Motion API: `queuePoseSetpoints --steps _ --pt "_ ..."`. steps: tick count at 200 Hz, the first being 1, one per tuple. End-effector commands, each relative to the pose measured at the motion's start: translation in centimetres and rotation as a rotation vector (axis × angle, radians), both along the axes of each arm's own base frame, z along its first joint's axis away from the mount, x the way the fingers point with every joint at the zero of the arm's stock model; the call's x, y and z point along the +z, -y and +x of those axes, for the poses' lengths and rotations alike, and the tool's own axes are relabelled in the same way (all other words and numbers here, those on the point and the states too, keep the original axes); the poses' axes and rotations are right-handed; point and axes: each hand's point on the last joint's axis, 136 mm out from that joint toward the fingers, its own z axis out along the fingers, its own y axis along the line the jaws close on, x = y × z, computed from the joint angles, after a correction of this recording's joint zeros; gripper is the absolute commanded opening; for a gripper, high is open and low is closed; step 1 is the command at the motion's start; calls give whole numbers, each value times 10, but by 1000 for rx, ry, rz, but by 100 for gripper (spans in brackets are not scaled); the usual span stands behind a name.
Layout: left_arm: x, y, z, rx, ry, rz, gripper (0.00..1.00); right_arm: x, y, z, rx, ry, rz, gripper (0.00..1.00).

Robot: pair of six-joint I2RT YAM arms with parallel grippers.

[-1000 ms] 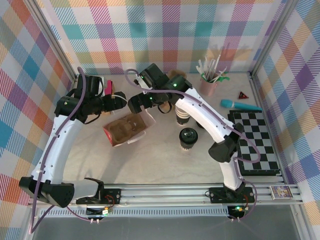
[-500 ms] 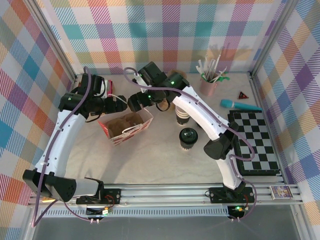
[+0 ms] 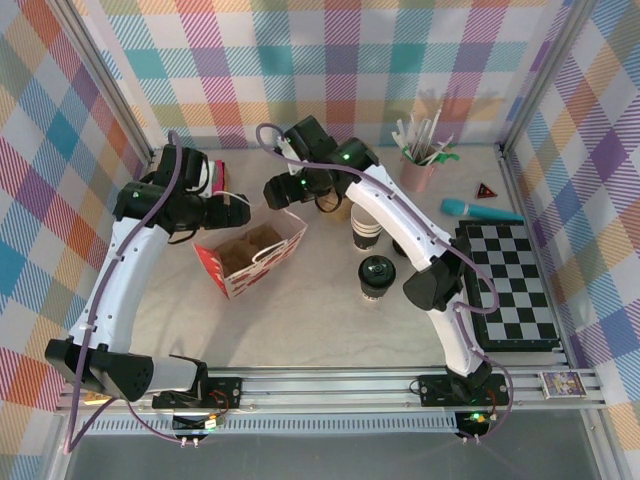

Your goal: Pack the takeout coffee

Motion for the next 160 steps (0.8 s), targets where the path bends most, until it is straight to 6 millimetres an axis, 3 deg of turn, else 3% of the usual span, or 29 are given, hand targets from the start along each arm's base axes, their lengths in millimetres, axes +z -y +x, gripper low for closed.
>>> queuePoseSetpoints --steps 1,26,50,111,160 --pt "0 -5 -5 -24 -38 31 100 27 -1 6 -25 39 76 76" --pt "-6 -1 -8 -51 -70 28 100 35 -8 2 12 38 117 76" --pt "-9 -4 -8 -55 -72 50 100 42 -16 -18 111 24 136 81" --pt "-7 4 3 -66 -64 18 100 53 -13 -61 238 142 41 87" --pt "-12 4 7 -64 -69 19 100 60 -7 -75 248 197 21 87"
